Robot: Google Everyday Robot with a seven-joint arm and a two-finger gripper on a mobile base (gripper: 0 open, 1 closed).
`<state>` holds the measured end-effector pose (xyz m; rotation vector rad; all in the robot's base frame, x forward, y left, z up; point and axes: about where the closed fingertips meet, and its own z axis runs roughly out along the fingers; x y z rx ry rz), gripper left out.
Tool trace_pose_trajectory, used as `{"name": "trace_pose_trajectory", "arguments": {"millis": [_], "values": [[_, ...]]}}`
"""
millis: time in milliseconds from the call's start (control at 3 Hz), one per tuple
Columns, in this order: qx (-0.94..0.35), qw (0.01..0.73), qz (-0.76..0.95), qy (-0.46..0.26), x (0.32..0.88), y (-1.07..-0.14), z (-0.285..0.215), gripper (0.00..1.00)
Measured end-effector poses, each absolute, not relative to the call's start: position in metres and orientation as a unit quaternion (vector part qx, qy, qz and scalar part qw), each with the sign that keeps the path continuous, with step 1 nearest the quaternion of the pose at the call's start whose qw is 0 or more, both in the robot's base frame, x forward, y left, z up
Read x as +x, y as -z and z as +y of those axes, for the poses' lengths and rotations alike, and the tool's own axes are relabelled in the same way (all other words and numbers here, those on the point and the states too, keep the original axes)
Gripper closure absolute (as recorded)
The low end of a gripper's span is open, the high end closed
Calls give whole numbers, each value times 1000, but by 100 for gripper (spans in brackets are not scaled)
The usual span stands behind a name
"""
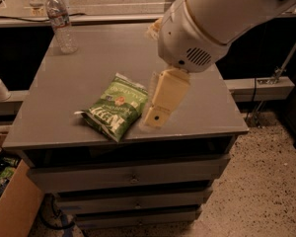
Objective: Move green jalapeno chip bag near water bottle
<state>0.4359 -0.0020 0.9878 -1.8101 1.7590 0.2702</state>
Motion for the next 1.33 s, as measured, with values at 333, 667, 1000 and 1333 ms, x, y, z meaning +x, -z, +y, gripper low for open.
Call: {"name": "trace_pose_trajectory", "arguments": {"millis": [333, 667, 1000, 1333], "values": [[-682, 299, 658, -108, 455, -965, -18, 0], [-688, 293, 653, -119, 484, -932, -26, 0], [-690, 288, 650, -137, 511, -902, -22, 0], [-693, 286, 642, -159, 525, -879, 1, 0]]}}
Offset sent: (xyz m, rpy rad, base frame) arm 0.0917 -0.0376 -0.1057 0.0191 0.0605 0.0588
